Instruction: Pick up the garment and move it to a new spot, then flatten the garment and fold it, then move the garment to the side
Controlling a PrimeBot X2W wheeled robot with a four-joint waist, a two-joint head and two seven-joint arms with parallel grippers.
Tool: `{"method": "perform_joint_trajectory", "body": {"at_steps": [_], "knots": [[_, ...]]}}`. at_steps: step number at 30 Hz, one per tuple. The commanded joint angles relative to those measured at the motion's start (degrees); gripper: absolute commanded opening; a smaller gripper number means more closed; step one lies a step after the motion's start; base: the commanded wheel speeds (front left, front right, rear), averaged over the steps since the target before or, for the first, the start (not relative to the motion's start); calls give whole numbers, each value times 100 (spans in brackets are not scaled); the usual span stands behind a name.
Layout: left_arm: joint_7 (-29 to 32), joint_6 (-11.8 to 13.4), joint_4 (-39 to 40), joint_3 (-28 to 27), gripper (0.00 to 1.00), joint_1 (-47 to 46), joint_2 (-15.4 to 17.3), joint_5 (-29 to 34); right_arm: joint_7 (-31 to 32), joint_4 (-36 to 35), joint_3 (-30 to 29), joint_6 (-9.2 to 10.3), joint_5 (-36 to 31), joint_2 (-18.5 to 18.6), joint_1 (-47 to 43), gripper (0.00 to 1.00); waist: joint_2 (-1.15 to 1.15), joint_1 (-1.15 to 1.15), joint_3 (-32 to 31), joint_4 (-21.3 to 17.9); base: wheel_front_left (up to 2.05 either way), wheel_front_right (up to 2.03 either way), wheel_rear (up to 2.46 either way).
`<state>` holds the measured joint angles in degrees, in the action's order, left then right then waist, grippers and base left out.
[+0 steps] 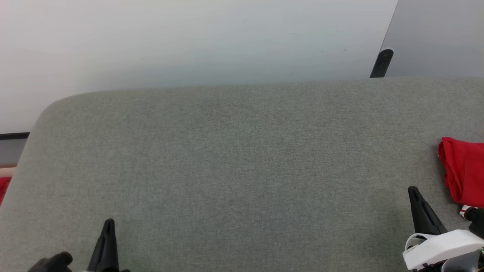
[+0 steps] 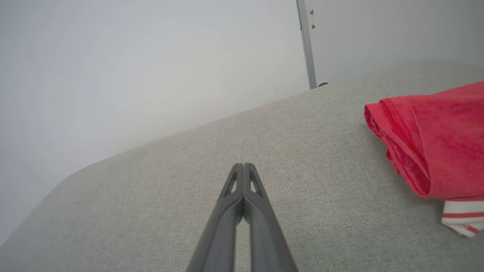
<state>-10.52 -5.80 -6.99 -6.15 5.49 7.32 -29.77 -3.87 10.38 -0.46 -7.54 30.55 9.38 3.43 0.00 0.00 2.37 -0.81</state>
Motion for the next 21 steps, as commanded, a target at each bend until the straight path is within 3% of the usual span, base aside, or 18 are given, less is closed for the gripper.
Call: {"method": "perform_joint_trajectory", "body": {"at_steps": [1, 21], "knots": [[29, -39, 50, -26, 0, -151, 21, -205, 35, -70, -56, 1, 203, 12, 136, 0, 0, 0, -2, 1, 0, 0, 0], [483, -81, -149, -28, 0, -437, -102, -1853, 306, 42, -209, 3, 1833, -168, 187, 0, 0, 0, -42, 16, 0, 0, 0]]}}
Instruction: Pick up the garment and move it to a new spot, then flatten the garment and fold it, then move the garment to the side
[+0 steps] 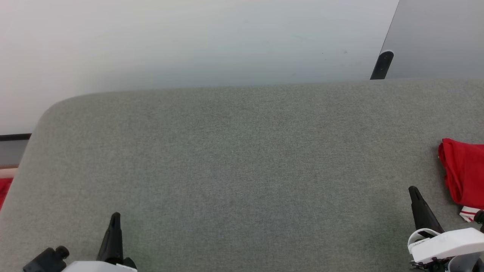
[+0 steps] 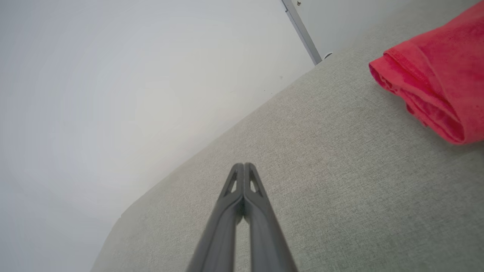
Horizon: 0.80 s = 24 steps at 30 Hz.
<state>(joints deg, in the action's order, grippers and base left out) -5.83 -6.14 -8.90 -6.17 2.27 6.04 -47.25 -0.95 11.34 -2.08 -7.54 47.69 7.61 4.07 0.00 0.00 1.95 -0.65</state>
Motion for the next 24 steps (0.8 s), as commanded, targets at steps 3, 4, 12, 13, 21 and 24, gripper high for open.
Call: {"method": "perform_joint_trajectory", "body": {"at_steps": [3, 4, 12, 13, 21, 24], "knots": [[72, -53, 16, -27, 0, -156, 10, -321, 51, -41, -65, 3, 328, -12, 131, 0, 0, 0, -7, 3, 0, 0, 0], [92, -55, 8, -27, 0, -168, 4, -391, 62, -36, -71, 3, 402, -20, 134, 0, 0, 0, -9, 3, 0, 0, 0], [244, -66, -59, -31, 0, -264, -39, -937, 152, 3, -122, 4, 935, -82, 155, 0, 0, 0, -25, 9, 0, 0, 0], [265, -68, -68, -32, 0, -275, -44, -999, 165, 8, -128, 4, 996, -89, 158, 0, 0, 0, -27, 10, 0, 0, 0], [401, -79, -132, -34, 0, -365, -83, -1494, 249, 43, -178, 5, 1493, -145, 171, 0, 0, 0, -43, 16, 0, 0, 0], [454, -84, -155, -35, 0, -389, -96, -1674, 281, 56, -197, 5, 1660, -165, 174, 0, 0, 0, -49, 18, 0, 0, 0]]}}
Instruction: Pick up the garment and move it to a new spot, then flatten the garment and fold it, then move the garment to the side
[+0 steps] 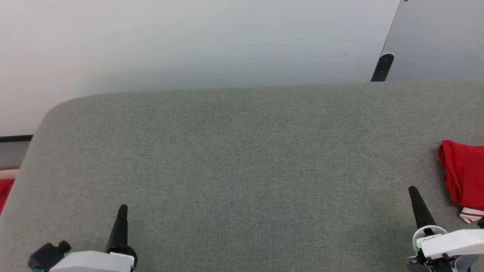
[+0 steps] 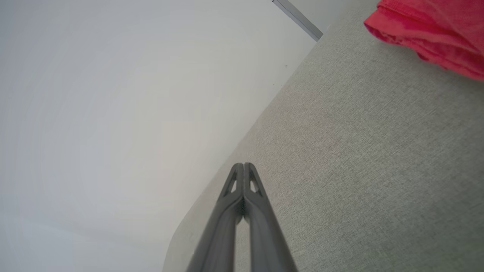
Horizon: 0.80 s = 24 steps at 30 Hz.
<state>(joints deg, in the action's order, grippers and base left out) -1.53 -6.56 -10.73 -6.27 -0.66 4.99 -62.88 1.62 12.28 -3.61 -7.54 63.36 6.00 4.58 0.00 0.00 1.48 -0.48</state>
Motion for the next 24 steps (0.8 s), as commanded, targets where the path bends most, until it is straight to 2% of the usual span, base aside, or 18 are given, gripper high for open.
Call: {"method": "perform_joint_trajectory", "body": {"at_steps": [1, 24], "knots": [[42, -43, 20, -26, 0, -105, 3, -165, 33, -32, -50, 5, 152, -11, 124, 0, 0, 0, -3, 1, 0, 0, 0], [376, -75, -132, -31, 0, -319, -89, -1364, 237, 58, -156, 6, 1342, -145, 150, 0, 0, 0, -49, 18, 0, 0, 0]]}}
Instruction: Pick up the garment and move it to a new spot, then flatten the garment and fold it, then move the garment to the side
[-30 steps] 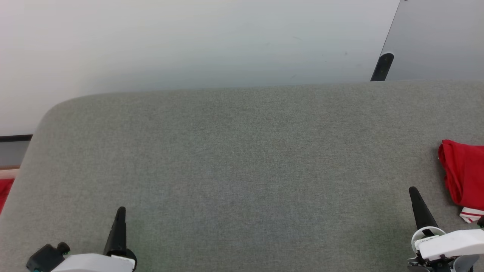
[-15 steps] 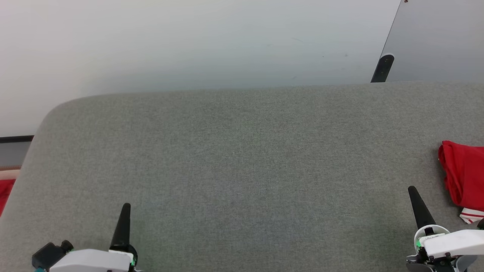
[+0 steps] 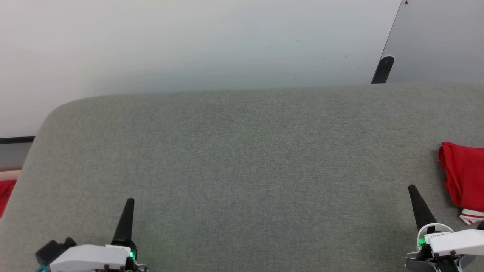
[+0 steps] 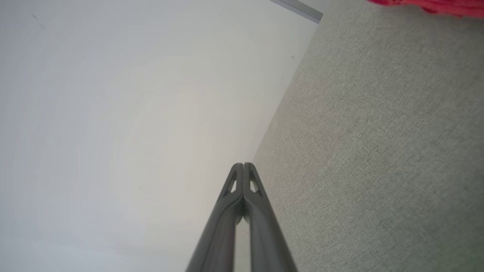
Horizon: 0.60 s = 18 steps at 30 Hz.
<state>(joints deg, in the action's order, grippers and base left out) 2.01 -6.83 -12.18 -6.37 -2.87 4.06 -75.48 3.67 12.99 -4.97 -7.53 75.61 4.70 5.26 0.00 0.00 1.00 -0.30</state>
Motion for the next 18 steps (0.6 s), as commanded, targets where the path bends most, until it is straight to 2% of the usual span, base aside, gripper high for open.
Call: {"method": "perform_joint_trajectory", "body": {"at_steps": [1, 18], "knots": [[22, -48, 13, -21, 0, -98, 4, -103, 32, -14, -20, 5, 117, -14, 83, 0, 0, 0, -2, 1, 0, 0, 0], [232, -64, -84, -23, 0, -220, -56, -850, 151, 43, -97, 6, 863, -98, 107, 0, 0, 0, -36, 13, 0, 0, 0]]}}
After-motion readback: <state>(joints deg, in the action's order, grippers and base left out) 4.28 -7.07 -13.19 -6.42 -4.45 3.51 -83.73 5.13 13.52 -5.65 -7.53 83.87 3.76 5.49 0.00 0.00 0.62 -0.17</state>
